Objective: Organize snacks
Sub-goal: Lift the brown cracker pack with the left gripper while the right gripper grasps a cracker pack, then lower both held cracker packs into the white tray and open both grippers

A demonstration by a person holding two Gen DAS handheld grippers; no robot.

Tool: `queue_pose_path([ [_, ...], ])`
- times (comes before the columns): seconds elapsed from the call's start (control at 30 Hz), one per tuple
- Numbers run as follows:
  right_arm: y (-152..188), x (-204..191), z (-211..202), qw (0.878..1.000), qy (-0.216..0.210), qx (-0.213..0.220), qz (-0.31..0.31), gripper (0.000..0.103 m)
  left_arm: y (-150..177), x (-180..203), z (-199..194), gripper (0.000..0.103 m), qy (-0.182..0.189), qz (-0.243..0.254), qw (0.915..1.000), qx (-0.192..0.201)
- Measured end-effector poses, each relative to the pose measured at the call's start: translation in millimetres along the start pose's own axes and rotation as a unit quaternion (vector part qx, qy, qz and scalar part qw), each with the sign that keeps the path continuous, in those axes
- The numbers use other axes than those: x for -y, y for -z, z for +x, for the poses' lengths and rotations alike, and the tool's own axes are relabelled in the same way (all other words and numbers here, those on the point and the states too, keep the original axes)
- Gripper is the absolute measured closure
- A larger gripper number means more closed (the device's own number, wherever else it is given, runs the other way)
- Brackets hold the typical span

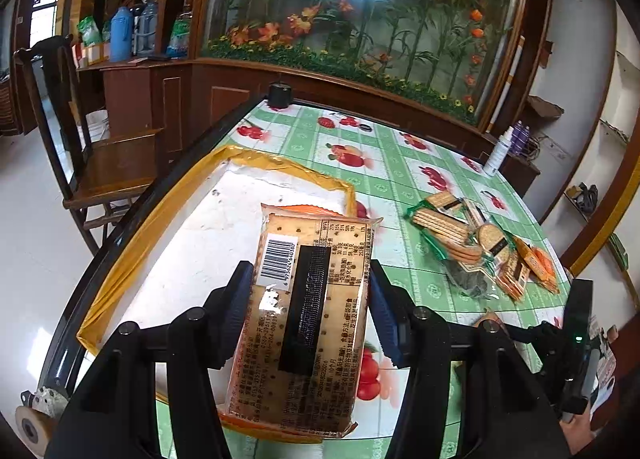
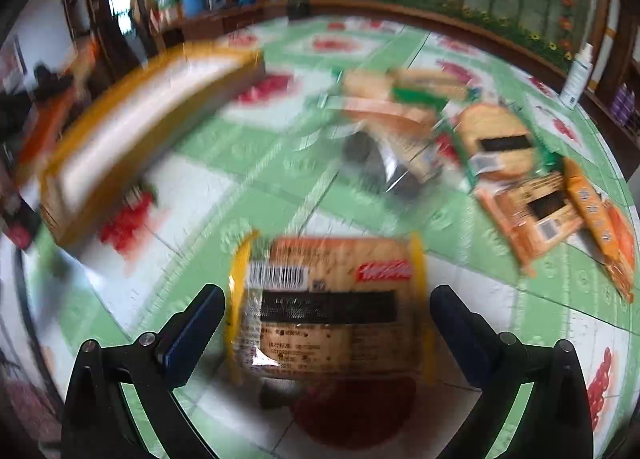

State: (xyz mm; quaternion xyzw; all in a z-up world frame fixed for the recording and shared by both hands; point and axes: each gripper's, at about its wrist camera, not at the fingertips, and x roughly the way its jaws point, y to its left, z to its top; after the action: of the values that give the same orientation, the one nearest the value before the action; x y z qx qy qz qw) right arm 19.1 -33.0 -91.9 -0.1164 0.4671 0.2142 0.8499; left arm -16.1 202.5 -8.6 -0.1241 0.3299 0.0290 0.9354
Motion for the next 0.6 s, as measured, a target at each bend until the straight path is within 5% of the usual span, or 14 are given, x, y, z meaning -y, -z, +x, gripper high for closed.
queue_pose_path([
  [0.1, 0, 2, -9, 1.0, -0.011, 0.017, 0.002, 0.027, 1, -4, 1, 0.049, -0.004, -0.006, 1.0, 0.001],
  [0.3, -13, 3, -23, 0.997, -0.056, 0.044, 0.02, 0.028, 2, -11, 3, 0.049, -0.018, -0.01, 0.9998, 0.002],
  [0.6, -81, -59, -41, 0.987, -0.118, 0.103, -0.036, 0.028, 6, -24, 6, 0.048, -0.052, -0.015, 0.9985, 0.002],
])
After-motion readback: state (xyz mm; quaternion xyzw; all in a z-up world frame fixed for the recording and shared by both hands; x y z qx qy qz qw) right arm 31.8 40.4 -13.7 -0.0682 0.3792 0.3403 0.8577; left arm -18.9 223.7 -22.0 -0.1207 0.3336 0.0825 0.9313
